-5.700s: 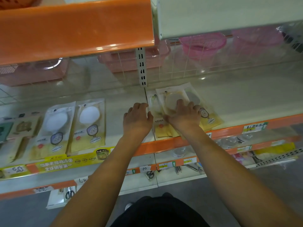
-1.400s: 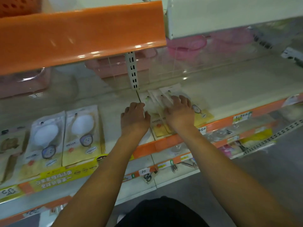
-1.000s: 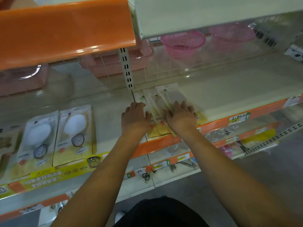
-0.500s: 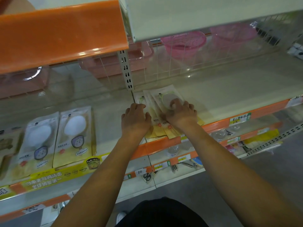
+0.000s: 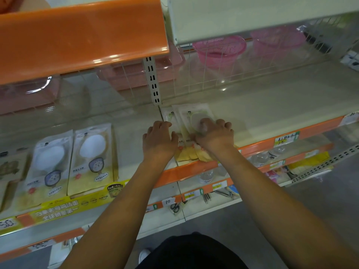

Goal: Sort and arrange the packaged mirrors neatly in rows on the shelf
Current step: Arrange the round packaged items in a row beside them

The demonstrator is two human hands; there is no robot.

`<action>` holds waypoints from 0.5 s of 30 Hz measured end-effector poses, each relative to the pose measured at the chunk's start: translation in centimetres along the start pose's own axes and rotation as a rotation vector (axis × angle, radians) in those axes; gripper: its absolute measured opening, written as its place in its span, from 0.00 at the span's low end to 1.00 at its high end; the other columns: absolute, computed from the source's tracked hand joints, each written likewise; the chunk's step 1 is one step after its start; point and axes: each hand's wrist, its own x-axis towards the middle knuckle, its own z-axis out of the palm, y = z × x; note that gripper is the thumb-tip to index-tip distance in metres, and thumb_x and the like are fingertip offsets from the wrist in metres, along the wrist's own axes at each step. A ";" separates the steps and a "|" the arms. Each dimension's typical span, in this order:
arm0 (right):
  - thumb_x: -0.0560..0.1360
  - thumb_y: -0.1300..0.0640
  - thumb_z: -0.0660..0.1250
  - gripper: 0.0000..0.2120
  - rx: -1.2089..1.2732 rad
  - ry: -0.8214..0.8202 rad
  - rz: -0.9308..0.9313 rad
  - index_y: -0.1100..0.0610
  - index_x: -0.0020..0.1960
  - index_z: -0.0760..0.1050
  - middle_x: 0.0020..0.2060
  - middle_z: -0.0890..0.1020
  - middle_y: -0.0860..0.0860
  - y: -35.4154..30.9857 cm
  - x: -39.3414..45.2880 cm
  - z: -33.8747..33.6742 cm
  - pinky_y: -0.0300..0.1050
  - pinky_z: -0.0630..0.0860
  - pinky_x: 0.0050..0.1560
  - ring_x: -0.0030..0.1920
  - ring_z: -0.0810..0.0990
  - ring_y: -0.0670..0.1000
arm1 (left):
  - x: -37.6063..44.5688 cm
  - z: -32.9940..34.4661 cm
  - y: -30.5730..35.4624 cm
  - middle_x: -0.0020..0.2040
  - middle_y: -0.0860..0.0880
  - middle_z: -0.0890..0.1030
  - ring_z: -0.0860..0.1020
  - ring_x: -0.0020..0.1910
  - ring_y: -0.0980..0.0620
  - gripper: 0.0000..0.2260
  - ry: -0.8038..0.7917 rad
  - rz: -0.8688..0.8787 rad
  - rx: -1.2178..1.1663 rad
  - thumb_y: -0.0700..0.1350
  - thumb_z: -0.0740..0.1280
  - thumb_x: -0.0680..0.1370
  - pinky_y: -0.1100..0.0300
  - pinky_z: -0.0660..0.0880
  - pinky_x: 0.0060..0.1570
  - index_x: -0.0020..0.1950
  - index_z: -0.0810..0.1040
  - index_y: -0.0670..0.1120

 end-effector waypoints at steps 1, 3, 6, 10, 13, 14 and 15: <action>0.69 0.32 0.65 0.30 0.011 0.010 0.001 0.45 0.66 0.68 0.59 0.72 0.57 -0.1 -0.1 -0.1 0.52 0.68 0.56 0.59 0.68 0.62 | -0.1 -0.1 -0.1 0.65 0.49 0.72 0.72 0.63 0.47 0.17 0.002 0.001 -0.003 0.49 0.60 0.79 0.52 0.68 0.61 0.67 0.72 0.48; 0.69 0.33 0.66 0.32 0.038 0.052 -0.001 0.44 0.69 0.67 0.59 0.72 0.58 -0.2 -0.4 -0.1 0.52 0.68 0.56 0.59 0.68 0.62 | -0.2 -0.2 -0.3 0.65 0.49 0.72 0.72 0.62 0.47 0.17 0.006 0.003 -0.009 0.49 0.60 0.79 0.52 0.68 0.61 0.67 0.72 0.48; 0.68 0.32 0.67 0.37 0.043 0.056 0.006 0.43 0.72 0.62 0.60 0.71 0.58 -0.7 -0.6 -0.1 0.52 0.67 0.58 0.60 0.67 0.62 | -0.3 -0.4 -0.7 0.65 0.49 0.72 0.72 0.62 0.47 0.16 0.008 0.001 -0.014 0.49 0.60 0.79 0.51 0.69 0.61 0.66 0.72 0.48; 0.69 0.28 0.62 0.36 -0.041 -0.007 0.038 0.45 0.71 0.62 0.60 0.72 0.60 -1.1 -1.0 0.5 0.52 0.67 0.58 0.59 0.68 0.63 | -0.5 -0.8 -1.4 0.65 0.50 0.72 0.72 0.62 0.47 0.16 0.005 -0.007 -0.015 0.49 0.60 0.79 0.52 0.69 0.61 0.66 0.72 0.49; 0.71 0.33 0.64 0.29 0.017 0.077 0.054 0.45 0.67 0.68 0.59 0.72 0.60 -1.6 -1.4 0.7 0.52 0.67 0.57 0.58 0.68 0.62 | -0.6 -1.3 -2.1 0.65 0.50 0.72 0.72 0.62 0.48 0.16 0.007 -0.012 -0.015 0.49 0.60 0.79 0.52 0.68 0.60 0.66 0.72 0.49; 0.72 0.35 0.65 0.28 0.038 0.099 0.056 0.45 0.68 0.68 0.59 0.72 0.59 -1.8 -1.4 0.7 0.52 0.68 0.57 0.59 0.68 0.63 | -0.7 -1.4 -2.2 0.65 0.50 0.72 0.72 0.62 0.48 0.16 0.012 -0.013 -0.014 0.50 0.60 0.79 0.52 0.68 0.60 0.66 0.72 0.49; 0.72 0.36 0.65 0.29 0.052 0.110 0.056 0.44 0.69 0.67 0.60 0.71 0.59 -1.9 -1.6 0.7 0.52 0.68 0.58 0.59 0.68 0.63 | -0.7 -1.4 -2.4 0.65 0.50 0.72 0.72 0.62 0.48 0.16 0.016 -0.011 -0.013 0.50 0.60 0.79 0.52 0.68 0.60 0.66 0.72 0.49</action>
